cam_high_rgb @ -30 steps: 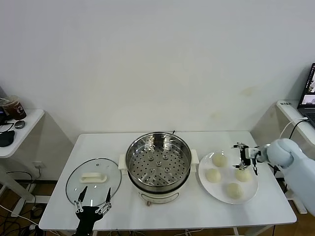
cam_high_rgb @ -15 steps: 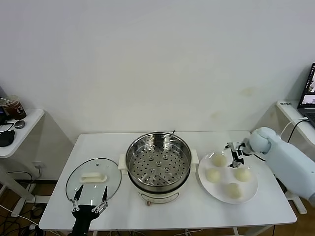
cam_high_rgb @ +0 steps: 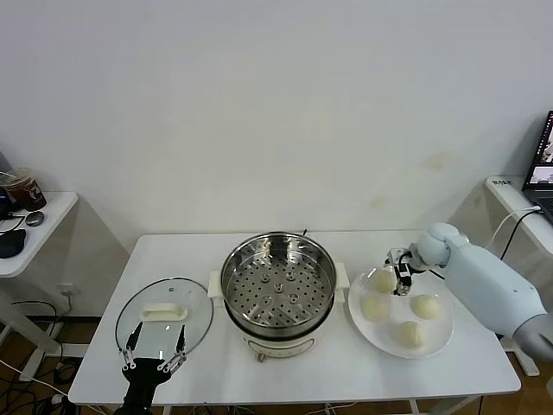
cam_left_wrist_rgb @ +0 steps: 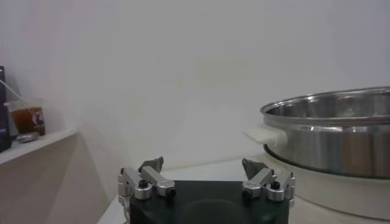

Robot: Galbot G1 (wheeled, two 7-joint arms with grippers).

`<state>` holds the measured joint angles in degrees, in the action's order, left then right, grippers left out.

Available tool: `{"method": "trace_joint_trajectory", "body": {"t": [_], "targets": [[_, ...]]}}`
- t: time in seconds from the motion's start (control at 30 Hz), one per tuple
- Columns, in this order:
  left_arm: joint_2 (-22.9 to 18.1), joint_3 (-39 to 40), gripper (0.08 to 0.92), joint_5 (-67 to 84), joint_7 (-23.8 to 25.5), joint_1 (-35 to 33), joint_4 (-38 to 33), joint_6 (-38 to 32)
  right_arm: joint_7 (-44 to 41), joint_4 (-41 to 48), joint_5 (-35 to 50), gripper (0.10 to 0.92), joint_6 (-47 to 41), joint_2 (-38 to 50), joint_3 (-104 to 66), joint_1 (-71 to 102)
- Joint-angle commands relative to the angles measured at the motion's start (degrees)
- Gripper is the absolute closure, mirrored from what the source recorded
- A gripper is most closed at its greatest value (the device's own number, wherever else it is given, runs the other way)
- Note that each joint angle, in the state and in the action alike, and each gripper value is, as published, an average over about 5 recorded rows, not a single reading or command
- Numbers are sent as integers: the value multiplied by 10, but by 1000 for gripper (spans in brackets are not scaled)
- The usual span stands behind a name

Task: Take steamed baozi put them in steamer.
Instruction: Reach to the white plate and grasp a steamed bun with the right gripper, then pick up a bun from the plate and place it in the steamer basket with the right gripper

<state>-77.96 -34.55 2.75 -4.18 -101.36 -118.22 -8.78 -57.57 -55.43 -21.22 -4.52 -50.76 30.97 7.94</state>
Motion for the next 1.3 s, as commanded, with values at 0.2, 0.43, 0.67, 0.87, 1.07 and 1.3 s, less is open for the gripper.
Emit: {"method": "trace_joint_trajectory", "body": {"t": [0.2,0.43,0.67,0.87,1.07,1.3], "targets": [[0,-1,177,0,0,0,-3,0,-6,-1,1,470,-4,-1,18,-13],[3,-1,177,3,0,-1,-9,1,-37,-97,81,473,-3,67,97,-93],[9,3,177,9,0,2,-14,2,-86,-174,211,465,50,118,209,-284],[16,-2,177,15,1,0,-22,1,-105,-176,302,465,121,58,287,-434],[21,-19,177,25,1,-6,-30,0,-102,-184,334,465,175,-37,335,-478],[18,-40,177,31,1,-7,-36,-2,-79,-183,304,461,244,-177,386,-451]]}}
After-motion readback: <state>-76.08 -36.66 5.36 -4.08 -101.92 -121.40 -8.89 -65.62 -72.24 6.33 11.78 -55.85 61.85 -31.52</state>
